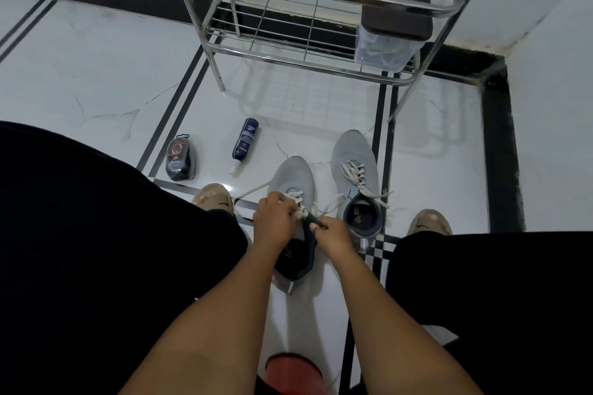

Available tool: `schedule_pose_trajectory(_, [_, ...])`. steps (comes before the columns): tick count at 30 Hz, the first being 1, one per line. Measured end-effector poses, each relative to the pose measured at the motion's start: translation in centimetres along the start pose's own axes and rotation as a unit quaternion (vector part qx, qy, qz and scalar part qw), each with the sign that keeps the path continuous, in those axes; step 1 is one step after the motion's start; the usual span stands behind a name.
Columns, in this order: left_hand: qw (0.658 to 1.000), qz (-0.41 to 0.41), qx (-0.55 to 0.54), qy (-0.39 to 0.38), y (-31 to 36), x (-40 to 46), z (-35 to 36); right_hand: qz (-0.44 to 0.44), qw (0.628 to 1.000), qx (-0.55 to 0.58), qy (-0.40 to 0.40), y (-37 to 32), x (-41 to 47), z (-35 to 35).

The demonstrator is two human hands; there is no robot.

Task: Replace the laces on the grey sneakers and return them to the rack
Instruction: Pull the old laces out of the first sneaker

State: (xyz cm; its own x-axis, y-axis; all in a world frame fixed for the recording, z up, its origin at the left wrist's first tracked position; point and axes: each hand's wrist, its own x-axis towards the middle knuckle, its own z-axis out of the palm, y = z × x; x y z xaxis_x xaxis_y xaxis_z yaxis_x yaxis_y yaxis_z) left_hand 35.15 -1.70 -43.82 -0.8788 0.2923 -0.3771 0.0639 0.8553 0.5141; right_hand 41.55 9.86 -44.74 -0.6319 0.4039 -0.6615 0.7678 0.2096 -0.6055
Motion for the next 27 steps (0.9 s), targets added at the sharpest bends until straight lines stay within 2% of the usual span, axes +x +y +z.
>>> schedule_pose_trajectory(1, [0.985,-0.07,-0.157,0.013,0.4,0.0,-0.8,0.024,0.999,0.035,0.004,0.3,0.1,0.0])
schedule_pose_trajectory(2, [0.933,-0.151,-0.324,0.027,0.8,-0.1,-1.5,0.042,0.997,0.058,0.004,0.6,0.2,0.0])
schedule_pose_trajectory(3, [0.844,-0.251,-0.472,0.045,0.7,-0.2,-1.9,0.051,0.996,0.068,0.0,0.8,0.3,0.1])
schedule_pose_trajectory(4, [0.769,-0.313,-0.557,0.038,0.8,0.1,-2.1,0.05,0.996,0.069,-0.007,0.8,0.4,0.1])
schedule_pose_trajectory(5, [0.773,-0.338,-0.537,0.005,1.0,0.6,-2.2,0.039,0.998,0.055,-0.015,0.7,0.4,0.2])
schedule_pose_trajectory(6, [0.836,-0.318,-0.445,-0.037,1.2,1.0,-2.4,0.023,0.999,0.028,-0.022,0.5,0.4,0.2])
schedule_pose_trajectory(7, [0.91,-0.263,-0.311,-0.071,1.3,1.1,-2.3,0.006,1.0,-0.008,-0.027,0.3,0.4,0.2])
schedule_pose_trajectory(8, [0.952,-0.215,-0.206,-0.071,1.3,1.0,-2.1,-0.009,0.999,-0.037,-0.029,0.2,0.4,0.1])
schedule_pose_trajectory(9, [0.975,-0.168,-0.135,-0.058,1.4,0.4,-1.7,-0.019,0.998,-0.056,-0.031,0.0,0.3,0.0])
schedule_pose_trajectory(11, [0.985,-0.137,-0.108,-0.008,1.5,0.2,-1.0,-0.032,0.996,-0.078,-0.031,-0.1,0.3,-0.1])
schedule_pose_trajectory(12, [0.983,-0.148,-0.107,0.004,1.5,0.4,-0.8,-0.033,0.996,-0.08,-0.029,0.0,0.3,0.0])
schedule_pose_trajectory(13, [0.964,-0.206,-0.169,0.026,1.5,0.6,-0.8,-0.028,0.997,-0.071,-0.028,0.0,0.3,0.0])
schedule_pose_trajectory(15, [0.885,-0.317,-0.335,0.06,0.7,1.8,-1.2,-0.01,0.999,-0.036,-0.023,0.3,0.3,0.1])
schedule_pose_trajectory(16, [0.783,-0.376,-0.486,0.093,0.1,2.6,-2.1,-0.002,1.0,-0.024,-0.02,0.5,0.4,0.1])
schedule_pose_trajectory(17, [0.634,-0.395,-0.654,0.119,-0.2,2.6,-3.3,0.003,1.0,-0.022,-0.018,0.6,0.5,0.0])
schedule_pose_trajectory(18, [0.541,-0.37,-0.743,0.135,-0.6,2.3,-3.7,0.005,1.0,-0.024,-0.018,0.7,0.6,-0.1])
schedule_pose_trajectory(19, [0.504,-0.355,-0.777,0.127,-0.8,1.8,-3.9,0.004,0.999,-0.027,-0.018,0.7,0.5,-0.2])
schedule_pose_trajectory(20, [0.564,-0.338,-0.746,0.103,-0.5,1.8,-4.2,0.005,0.999,-0.026,-0.018,0.7,0.5,-0.1])
schedule_pose_trajectory(21, [0.706,-0.318,-0.628,0.072,0.1,1.8,-4.2,0.002,1.0,-0.026,-0.016,0.5,0.4,-0.1])
schedule_pose_trajectory(22, [0.851,-0.261,-0.455,0.02,0.6,1.7,-3.8,-0.002,1.0,-0.027,-0.012,0.5,0.5,-0.1])
schedule_pose_trajectory(23, [0.937,-0.18,-0.297,-0.029,1.2,1.4,-3.1,-0.005,0.999,-0.034,-0.01,0.4,0.4,-0.1])
schedule_pose_trajectory(24, [0.974,-0.13,-0.172,-0.076,1.5,1.3,-2.0,-0.008,0.999,-0.041,-0.009,0.4,0.5,-0.1])
schedule_pose_trajectory(25, [0.985,-0.097,-0.095,-0.107,1.7,0.8,-1.0,-0.009,0.999,-0.053,-0.01,0.4,0.4,-0.2])
schedule_pose_trajectory(27, [0.99,-0.087,-0.065,-0.093,1.9,0.2,-0.2,-0.013,0.997,-0.075,-0.009,0.4,0.4,-0.3])
